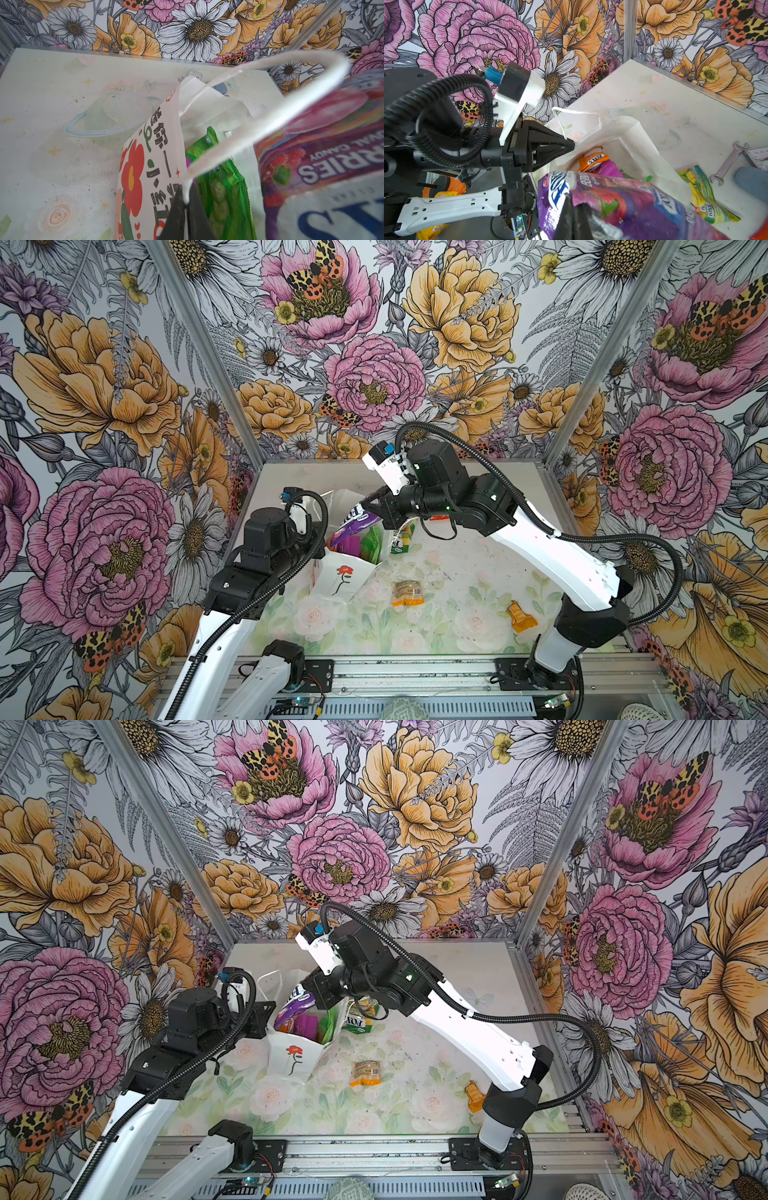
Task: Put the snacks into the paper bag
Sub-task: 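Lower the purple bag into the paper bag held by the left gripper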
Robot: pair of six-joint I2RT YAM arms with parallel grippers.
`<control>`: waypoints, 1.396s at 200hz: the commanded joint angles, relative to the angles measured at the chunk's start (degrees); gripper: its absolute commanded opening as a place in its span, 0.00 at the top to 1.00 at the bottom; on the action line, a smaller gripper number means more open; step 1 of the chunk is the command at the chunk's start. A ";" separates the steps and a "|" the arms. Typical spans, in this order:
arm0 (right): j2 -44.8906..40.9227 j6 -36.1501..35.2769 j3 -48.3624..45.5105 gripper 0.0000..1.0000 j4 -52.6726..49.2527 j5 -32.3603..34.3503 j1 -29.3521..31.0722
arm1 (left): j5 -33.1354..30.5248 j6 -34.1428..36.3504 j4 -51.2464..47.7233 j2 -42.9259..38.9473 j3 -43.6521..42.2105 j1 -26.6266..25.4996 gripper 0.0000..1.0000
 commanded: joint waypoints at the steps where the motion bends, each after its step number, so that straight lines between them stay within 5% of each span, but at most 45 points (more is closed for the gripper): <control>1: 0.29 -1.51 -0.43 1.00 1.74 1.23 0.44 | 2.80 0.97 5.69 -1.79 0.62 -0.60 0.92; 93: 4.13 -4.29 -2.33 1.00 1.95 7.47 3.10 | 4.84 1.15 6.22 -2.44 0.50 -0.88 0.92; 166: 8.11 -5.44 -2.21 1.00 6.72 3.15 5.55 | 4.25 1.18 6.18 -2.35 0.46 -0.89 0.92; 279: 5.27 -1.42 -18.47 1.00 18.55 -0.91 2.99 | 3.74 1.12 6.14 -2.44 0.41 -0.92 0.92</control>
